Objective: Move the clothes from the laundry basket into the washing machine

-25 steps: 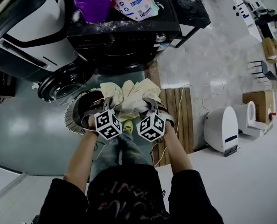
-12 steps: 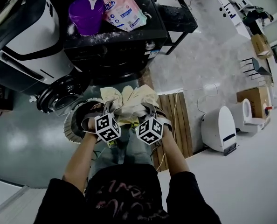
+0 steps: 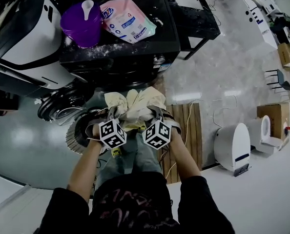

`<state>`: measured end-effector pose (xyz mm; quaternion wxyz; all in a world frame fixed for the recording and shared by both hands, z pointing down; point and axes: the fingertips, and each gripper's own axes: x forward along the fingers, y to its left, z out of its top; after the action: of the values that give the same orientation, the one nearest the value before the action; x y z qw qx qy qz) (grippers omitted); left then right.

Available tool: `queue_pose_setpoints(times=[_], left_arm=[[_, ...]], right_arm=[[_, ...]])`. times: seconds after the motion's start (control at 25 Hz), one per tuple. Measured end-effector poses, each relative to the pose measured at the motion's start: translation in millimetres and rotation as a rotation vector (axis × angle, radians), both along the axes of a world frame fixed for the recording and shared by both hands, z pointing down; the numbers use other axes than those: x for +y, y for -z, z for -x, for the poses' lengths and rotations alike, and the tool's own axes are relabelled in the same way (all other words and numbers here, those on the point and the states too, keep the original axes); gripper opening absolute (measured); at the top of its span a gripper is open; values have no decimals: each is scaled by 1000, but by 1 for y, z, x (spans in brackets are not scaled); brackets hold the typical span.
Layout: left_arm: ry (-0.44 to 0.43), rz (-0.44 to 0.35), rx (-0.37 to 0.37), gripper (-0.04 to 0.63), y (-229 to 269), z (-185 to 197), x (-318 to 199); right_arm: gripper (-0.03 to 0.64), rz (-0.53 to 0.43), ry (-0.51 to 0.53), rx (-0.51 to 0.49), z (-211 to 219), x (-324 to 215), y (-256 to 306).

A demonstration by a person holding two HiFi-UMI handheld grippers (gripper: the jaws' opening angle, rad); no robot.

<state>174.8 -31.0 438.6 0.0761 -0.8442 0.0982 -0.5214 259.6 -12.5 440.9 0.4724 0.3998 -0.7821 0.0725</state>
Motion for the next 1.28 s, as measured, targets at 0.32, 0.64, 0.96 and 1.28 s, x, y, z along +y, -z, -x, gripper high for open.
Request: queue_pose_setpoints(times=[0.32,0.64,0.96,1.28], left_arm=[[124,22,-46,143,-17,-26,-51],[155,36,-56,144,-33,-36,-69],[163,12,-24,144,-68,-29,-74],[128,-67,-26,144,-123,-19,-86]], right_arm=[[98,34,135,-47,-28,-62,-21],[98,56,175,-59,-38,-82,-38],[98,31,189,-23,-31,-89,-71],[98,-27,183,-10,-21,-98,-124]])
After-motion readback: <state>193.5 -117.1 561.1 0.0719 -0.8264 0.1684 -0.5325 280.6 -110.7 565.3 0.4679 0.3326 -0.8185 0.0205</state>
